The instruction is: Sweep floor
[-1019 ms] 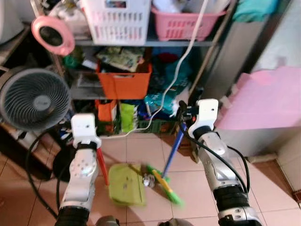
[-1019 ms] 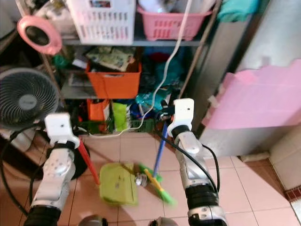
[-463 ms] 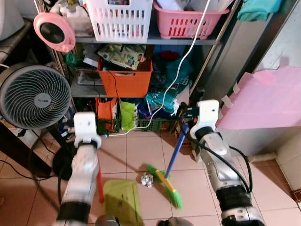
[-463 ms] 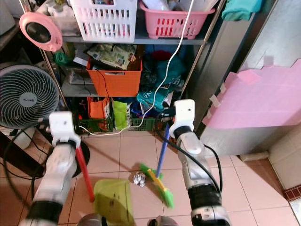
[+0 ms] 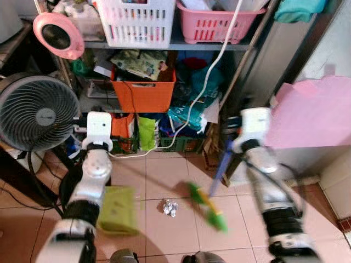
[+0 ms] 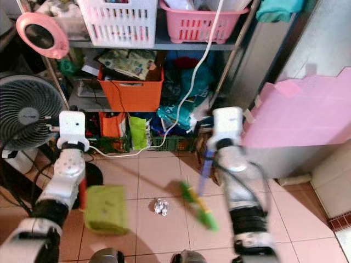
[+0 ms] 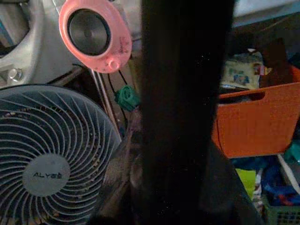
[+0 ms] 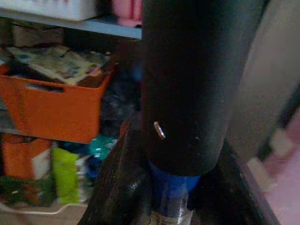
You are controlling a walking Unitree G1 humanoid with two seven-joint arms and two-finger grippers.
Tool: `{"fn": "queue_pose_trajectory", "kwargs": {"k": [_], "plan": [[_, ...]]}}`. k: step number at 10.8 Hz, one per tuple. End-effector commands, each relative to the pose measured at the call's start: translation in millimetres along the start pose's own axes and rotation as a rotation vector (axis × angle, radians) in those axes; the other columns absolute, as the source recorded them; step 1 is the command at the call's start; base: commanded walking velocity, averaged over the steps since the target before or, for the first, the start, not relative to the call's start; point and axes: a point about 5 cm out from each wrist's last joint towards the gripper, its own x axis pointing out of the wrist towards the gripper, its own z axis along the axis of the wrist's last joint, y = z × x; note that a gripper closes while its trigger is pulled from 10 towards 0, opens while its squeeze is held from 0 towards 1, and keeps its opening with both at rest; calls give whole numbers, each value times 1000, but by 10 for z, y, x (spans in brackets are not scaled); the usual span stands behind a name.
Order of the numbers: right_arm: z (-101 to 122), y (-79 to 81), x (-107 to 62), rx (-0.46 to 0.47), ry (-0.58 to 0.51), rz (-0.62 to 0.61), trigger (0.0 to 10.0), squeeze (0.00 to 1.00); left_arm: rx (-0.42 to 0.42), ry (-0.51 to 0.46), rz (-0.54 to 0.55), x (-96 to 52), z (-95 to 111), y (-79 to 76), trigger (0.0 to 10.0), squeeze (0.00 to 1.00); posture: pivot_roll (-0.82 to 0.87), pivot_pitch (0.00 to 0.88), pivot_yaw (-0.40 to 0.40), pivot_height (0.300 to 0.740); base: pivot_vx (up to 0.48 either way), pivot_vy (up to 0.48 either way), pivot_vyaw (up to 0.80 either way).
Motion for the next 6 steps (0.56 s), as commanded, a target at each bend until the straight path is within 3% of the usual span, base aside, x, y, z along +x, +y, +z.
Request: {"fn": "queue_pose_trajectory", "kwargs": {"k": [1,2,5,6], "plan": [[148,-79,43,-40,-63,-19,10000,0,14,-19,-14,26,20,-72,10000,0,-122,48,-54,740,0,0,0],[83,-84,-2,-12,-16,8,10000,0,33,-12,-31,48,11,-194,10000,0,-157,56,-55,740,0,0,0],[-75,54,-130,137,115,113,10000,0,-27,-50,-98,61,131,-484,10000,0,-179,60,-49,740,0,0,0],[-153,97,-158,307,219,126,10000,0,-63,-16,-132,41,154,-657,10000,0,-206,59,-41,740,0,0,0]]}}
